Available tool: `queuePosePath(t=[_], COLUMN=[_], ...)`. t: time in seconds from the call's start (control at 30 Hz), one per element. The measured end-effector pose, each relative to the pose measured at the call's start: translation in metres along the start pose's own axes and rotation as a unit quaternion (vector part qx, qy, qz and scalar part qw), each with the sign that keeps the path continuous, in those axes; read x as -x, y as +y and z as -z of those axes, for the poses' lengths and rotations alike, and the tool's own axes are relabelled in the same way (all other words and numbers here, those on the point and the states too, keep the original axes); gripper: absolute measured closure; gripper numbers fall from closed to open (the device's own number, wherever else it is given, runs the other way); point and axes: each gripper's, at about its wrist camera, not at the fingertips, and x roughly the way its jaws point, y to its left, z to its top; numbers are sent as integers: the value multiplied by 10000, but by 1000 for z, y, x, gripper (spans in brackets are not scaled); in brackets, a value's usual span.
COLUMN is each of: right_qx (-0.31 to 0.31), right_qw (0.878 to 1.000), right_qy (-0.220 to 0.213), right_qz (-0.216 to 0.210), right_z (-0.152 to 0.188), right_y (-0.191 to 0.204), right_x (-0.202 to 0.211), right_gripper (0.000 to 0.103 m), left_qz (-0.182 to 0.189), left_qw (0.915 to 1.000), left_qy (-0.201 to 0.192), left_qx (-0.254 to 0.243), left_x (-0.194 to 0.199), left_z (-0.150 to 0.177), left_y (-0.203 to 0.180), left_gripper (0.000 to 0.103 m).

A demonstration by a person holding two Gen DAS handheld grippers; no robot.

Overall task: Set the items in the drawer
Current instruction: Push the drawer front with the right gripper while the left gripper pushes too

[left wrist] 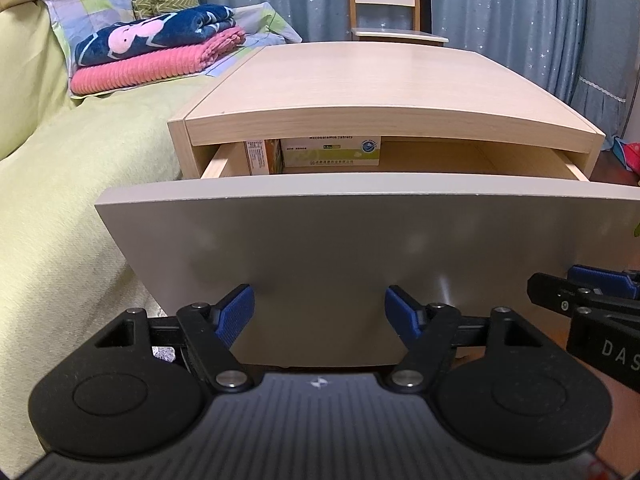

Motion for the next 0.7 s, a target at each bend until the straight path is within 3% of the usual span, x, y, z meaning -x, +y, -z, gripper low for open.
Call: queuePosePath(t=[0.7], right_qx=[-42], right_qw=[10000], right_qy=[-5], right_qz=[82], right_z=[-9], right_y=[4], right_x=[-9], right_gripper=[70], left_qz=[35], left_qw=[9999], left_qy=[6], left_qx=[109], left_x=[-12], left_z=[-9], left_y=[4], left_gripper=[30])
